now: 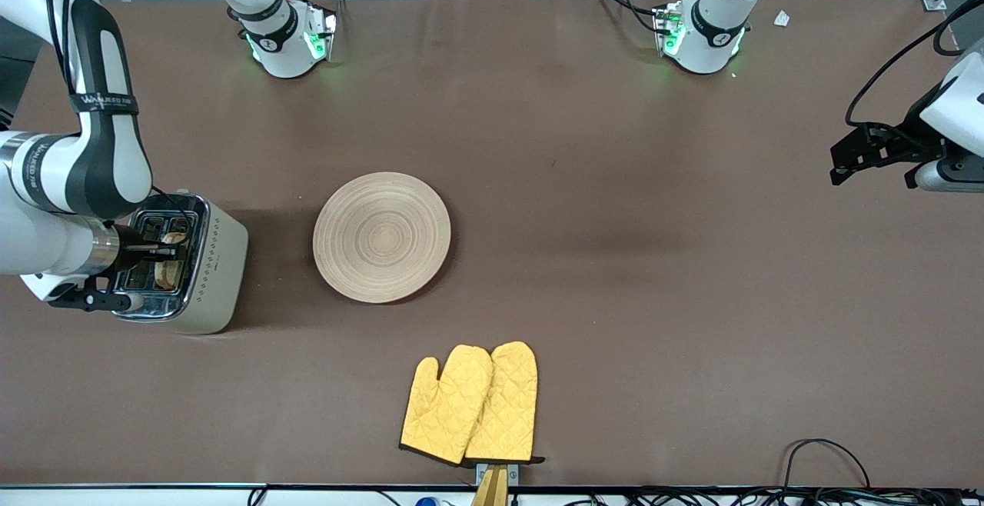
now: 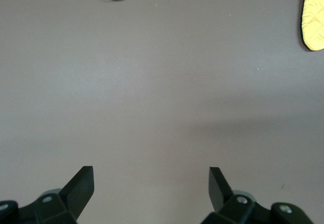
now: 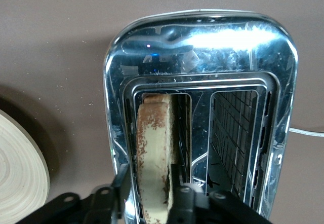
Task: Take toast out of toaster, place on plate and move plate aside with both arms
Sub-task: 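Grasp the toast slice in the toaster with the right gripper and lift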
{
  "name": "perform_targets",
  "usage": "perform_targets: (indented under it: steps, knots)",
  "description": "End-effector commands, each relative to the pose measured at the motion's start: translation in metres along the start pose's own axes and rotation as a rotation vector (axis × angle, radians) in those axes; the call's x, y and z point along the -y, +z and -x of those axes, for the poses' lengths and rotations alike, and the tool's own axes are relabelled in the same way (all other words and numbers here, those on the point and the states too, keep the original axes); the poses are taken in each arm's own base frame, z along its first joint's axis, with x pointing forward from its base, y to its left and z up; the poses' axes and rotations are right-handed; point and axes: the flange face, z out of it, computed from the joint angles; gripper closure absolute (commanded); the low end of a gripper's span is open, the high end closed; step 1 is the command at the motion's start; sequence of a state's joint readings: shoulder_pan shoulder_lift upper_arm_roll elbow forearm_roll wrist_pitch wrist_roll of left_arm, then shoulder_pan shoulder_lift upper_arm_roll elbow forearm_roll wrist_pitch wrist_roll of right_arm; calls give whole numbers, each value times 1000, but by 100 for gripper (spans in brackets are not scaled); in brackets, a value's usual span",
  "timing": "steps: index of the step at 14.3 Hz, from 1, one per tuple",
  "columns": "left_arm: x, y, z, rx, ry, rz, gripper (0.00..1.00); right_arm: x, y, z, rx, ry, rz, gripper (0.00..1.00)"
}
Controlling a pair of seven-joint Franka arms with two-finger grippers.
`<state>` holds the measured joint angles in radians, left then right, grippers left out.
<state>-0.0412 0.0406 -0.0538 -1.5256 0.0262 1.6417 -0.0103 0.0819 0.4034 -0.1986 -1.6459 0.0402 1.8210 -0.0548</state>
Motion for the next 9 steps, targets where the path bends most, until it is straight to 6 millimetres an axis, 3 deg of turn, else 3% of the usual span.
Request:
perform_targets:
  steps: [1,3,6,8,9]
  knots:
    - [-1,-2,0,8,14,-7,0,-6,-20,-1,-30,7,12,100]
    - [-1,0,-1,11,15,-7,0,-5,-53,5,-28,3,26,100]
    - [-1,1,-2,12,17,-7,0,11,-142,30,-51,-25,23,100]
    - [-1,1,-2,12,15,-7,0,46,-178,46,-35,-65,27,100]
    - [-1,1,-2,12,14,-7,0,68,-183,50,-36,-82,29,100]
